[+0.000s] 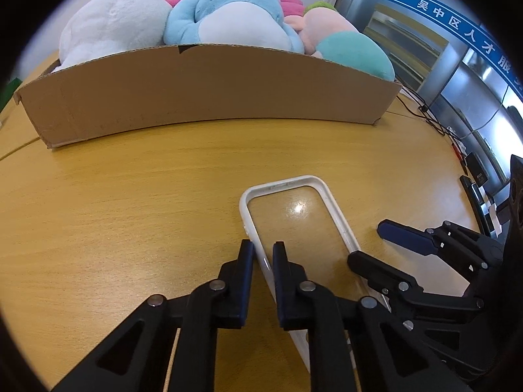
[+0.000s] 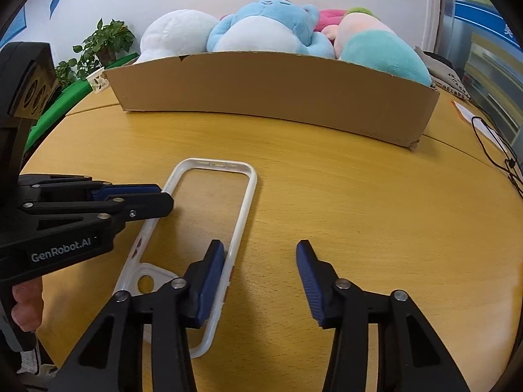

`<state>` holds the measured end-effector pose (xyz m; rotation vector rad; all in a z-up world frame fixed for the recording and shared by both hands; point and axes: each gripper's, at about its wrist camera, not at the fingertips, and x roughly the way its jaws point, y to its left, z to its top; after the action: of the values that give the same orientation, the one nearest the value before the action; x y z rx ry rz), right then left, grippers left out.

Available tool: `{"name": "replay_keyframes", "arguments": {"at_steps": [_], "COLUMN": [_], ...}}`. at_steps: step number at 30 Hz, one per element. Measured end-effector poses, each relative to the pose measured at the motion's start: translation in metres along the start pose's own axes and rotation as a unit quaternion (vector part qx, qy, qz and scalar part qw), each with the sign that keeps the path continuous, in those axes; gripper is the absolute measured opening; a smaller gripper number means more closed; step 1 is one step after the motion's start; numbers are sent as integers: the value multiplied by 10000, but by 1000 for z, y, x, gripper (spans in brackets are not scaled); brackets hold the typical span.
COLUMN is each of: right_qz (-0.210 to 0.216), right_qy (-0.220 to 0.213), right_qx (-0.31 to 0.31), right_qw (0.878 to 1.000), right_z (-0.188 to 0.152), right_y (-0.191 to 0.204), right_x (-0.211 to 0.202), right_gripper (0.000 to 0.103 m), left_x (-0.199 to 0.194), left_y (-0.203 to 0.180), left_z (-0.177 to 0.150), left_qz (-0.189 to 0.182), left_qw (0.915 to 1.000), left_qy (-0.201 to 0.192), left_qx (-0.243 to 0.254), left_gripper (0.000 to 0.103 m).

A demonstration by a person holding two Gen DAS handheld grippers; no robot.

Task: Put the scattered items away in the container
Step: 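Close the left gripper on the phone case frame while the right gripper grips it too, then lift the phone case with both grippers and carry it over the box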

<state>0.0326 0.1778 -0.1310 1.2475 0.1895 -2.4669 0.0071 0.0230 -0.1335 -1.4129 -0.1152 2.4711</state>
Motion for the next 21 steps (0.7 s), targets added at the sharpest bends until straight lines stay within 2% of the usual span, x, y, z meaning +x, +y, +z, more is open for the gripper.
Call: {"name": "replay_keyframes", "arguments": {"at_steps": [4,6,8,9,17,21], "right_qz": [62,161,283,327,497,477], "right_qy": [-11,10,51,61,137,-11], "right_qx": [-17,-43,-106,-120,17,27], "right_qw": [10000,9999,9995,9994,9987,9989], "right_z": [-1,-1,0,-1,-5,-6], "right_y": [4,6,11,13,13,18], "right_x": [0,0,1,1,-3,-11], "right_gripper": [40,30,16,13,10,10], "left_x": [0,1,1,1,-12,-29], "left_y": [0,-1,0,0,-6,-4], "left_z": [-1,-1,-1,-1,-7,1], "left_qz": [-61,-71,-74,-77,49,-80], "left_qw": [10000,10000,9999,9999,9999,9993], "left_qy": [9,7,-1,-2,-133,-341], "left_qx": [-53,-58,-73,-83,-74,-151], "left_gripper": [11,11,11,11,10,9]}}
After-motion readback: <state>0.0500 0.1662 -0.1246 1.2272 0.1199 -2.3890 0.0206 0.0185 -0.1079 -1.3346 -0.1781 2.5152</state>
